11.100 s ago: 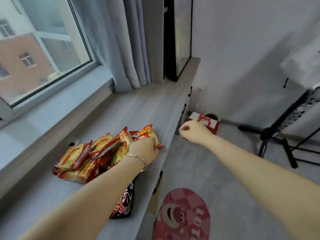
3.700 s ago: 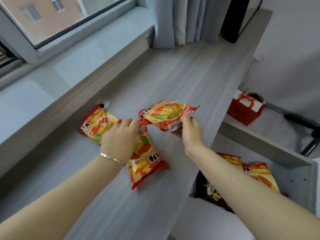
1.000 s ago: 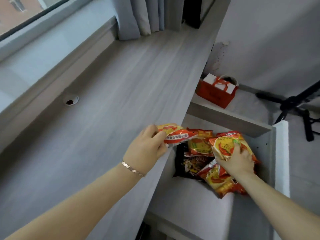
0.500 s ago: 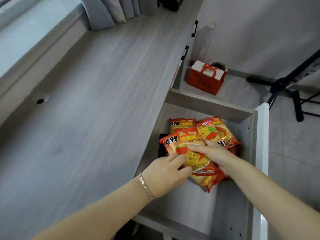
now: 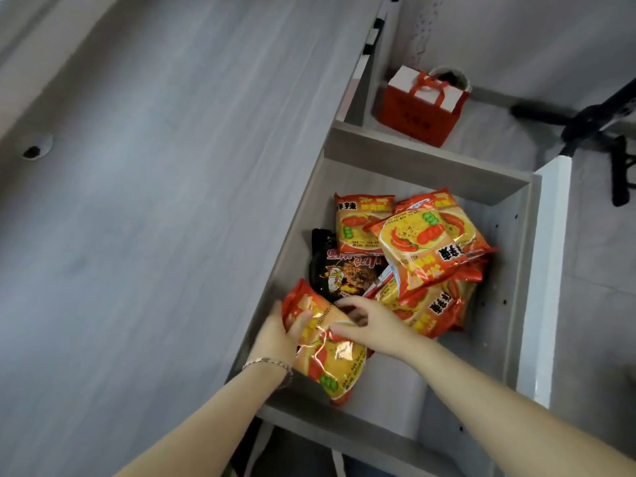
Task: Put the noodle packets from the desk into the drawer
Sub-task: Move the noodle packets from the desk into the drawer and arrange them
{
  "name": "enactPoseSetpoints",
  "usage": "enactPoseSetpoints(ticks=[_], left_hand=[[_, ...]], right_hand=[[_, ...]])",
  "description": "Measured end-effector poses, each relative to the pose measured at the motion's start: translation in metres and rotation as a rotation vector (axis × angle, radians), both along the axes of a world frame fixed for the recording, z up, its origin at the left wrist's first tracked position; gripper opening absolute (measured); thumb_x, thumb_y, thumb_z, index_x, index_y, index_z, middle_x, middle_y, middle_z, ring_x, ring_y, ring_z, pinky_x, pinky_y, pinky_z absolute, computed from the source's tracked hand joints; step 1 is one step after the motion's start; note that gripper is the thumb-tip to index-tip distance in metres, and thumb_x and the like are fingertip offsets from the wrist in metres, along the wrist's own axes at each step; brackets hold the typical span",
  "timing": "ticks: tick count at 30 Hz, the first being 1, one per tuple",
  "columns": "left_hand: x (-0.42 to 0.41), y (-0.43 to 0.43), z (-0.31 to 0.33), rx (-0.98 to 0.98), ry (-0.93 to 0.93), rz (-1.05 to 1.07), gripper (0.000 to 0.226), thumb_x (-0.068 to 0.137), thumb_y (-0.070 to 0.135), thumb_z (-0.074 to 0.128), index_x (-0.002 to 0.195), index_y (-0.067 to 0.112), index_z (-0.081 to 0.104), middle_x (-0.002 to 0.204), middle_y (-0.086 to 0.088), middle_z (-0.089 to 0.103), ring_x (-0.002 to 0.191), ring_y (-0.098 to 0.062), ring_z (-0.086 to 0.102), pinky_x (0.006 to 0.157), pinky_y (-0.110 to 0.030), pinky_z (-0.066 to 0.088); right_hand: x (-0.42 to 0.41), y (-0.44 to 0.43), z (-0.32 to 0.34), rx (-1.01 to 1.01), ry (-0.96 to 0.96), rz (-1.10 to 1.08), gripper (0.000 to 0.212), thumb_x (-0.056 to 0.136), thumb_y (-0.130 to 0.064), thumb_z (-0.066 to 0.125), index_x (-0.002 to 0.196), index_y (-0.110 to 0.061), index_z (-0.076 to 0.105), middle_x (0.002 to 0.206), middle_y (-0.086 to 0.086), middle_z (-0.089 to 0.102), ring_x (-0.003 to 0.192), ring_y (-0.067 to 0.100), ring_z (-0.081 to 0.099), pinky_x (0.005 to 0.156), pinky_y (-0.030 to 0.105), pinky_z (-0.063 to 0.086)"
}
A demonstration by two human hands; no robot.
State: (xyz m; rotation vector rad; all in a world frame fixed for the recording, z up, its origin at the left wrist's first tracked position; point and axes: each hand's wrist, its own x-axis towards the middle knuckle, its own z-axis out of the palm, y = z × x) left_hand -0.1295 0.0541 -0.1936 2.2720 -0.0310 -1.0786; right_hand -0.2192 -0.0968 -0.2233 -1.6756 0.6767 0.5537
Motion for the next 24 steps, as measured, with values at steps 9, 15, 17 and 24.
enactPoseSetpoints(ticks=[9, 15, 17, 24], left_hand=[[0.0, 0.017, -0.028, 0.313, -0.132, 0.01, 0.054, 0.093, 0.034, 0.046, 0.136, 0.006, 0.029, 0.138, -0.019, 0.044, 0.126, -0.035, 0.044, 0.106, -0.048, 0.036], [-0.009, 0.017, -0.034, 0.476, -0.398, -0.72, 0.083, 0.087, 0.008, 0.052, 0.146, 0.023, -0.005, 0.157, -0.01, -0.01, 0.144, -0.031, -0.002, 0.117, -0.042, 0.012], [-0.005, 0.009, -0.038, 0.472, -0.43, -1.013, 0.074, 0.087, 0.01, 0.05, 0.146, 0.024, 0.007, 0.157, -0.007, -0.008, 0.144, -0.03, -0.008, 0.118, -0.045, 0.0], [0.001, -0.001, -0.039, 0.572, -0.273, -1.098, 0.07, 0.079, 0.061, 0.051, 0.136, 0.024, 0.034, 0.143, -0.006, 0.038, 0.133, -0.027, 0.031, 0.115, -0.046, 0.017]], right_hand=[[0.0, 0.05, -0.043, -0.171, 0.14, -0.09, 0.036, 0.087, -0.022, 0.06, 0.12, -0.008, 0.06, 0.124, 0.01, 0.064, 0.114, 0.023, 0.058, 0.089, 0.024, 0.043], [0.0, 0.06, -0.04, -0.242, 0.081, 0.021, 0.033, 0.088, -0.018, 0.055, 0.121, -0.013, 0.061, 0.124, 0.011, 0.061, 0.114, 0.026, 0.056, 0.094, 0.029, 0.043], [0.001, 0.059, -0.037, -0.217, 0.037, 0.092, 0.037, 0.089, -0.013, 0.053, 0.125, -0.015, 0.059, 0.128, 0.012, 0.059, 0.119, 0.027, 0.053, 0.098, 0.029, 0.04], [-0.024, 0.034, -0.016, -0.356, -0.006, -0.062, 0.03, 0.088, -0.013, 0.051, 0.116, -0.017, 0.061, 0.118, 0.003, 0.062, 0.107, 0.019, 0.06, 0.089, 0.027, 0.047]])
